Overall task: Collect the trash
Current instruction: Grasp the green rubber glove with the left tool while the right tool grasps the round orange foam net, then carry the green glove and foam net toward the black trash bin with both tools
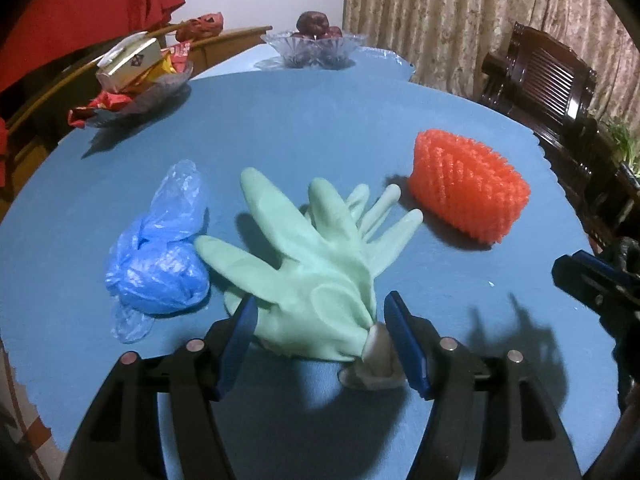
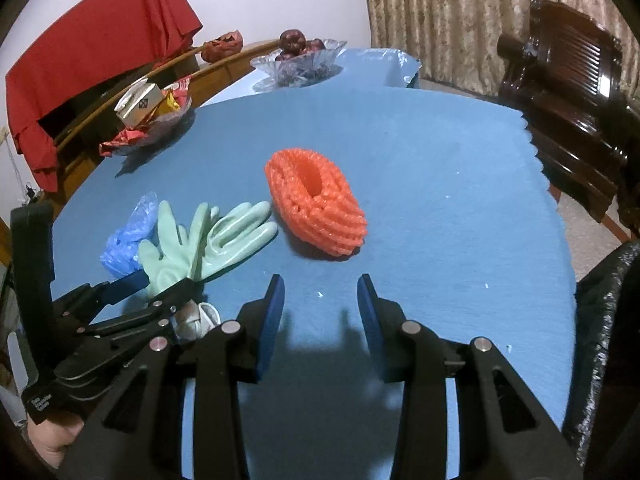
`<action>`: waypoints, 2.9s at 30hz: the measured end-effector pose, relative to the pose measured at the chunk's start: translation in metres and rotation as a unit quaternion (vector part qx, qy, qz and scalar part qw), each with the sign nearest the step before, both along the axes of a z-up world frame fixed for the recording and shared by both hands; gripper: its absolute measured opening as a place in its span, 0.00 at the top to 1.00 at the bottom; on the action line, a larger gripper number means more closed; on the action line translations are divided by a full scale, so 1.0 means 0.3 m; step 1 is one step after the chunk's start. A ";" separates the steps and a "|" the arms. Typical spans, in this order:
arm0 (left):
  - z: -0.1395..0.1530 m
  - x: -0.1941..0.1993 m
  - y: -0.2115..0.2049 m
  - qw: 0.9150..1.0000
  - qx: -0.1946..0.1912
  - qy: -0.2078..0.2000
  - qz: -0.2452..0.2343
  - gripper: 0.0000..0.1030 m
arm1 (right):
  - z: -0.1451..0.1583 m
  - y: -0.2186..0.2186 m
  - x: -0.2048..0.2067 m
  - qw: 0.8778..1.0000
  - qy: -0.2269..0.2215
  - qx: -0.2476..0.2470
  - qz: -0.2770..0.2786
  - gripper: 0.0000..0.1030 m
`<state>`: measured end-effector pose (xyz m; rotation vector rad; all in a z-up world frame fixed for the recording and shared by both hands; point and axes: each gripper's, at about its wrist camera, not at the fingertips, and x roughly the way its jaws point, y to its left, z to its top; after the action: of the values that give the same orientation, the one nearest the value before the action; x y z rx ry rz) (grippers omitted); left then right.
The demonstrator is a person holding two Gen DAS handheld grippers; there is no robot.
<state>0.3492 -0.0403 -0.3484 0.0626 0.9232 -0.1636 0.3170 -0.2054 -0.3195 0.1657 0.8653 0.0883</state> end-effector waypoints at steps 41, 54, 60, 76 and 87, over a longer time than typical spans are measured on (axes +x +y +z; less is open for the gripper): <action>0.154 0.077 0.033 0.997 -0.023 -0.074 -0.007 0.84 | -0.003 0.036 0.214 0.999 -0.001 0.004 0.044 0.75; 0.097 0.177 0.011 0.997 -0.014 -0.073 -0.023 0.84 | -0.042 0.034 0.299 1.000 -0.011 -0.012 0.025 0.47; 0.087 0.212 0.001 0.997 -0.013 -0.070 -0.028 0.84 | -0.076 0.038 0.354 0.999 0.009 -0.004 0.033 0.75; 0.249 0.084 -0.032 0.997 -0.018 -0.078 -0.015 0.84 | 0.092 -0.042 0.224 1.000 -0.019 0.008 0.013 0.80; 0.396 -0.122 -0.180 0.996 -0.008 -0.083 -0.034 0.84 | 0.286 -0.235 -0.051 0.999 -0.042 -0.008 -0.033 0.80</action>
<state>0.3126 -0.0944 -0.2295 0.0927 0.7548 -0.2261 0.3017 -0.2760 -0.2338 0.1748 0.7765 0.0273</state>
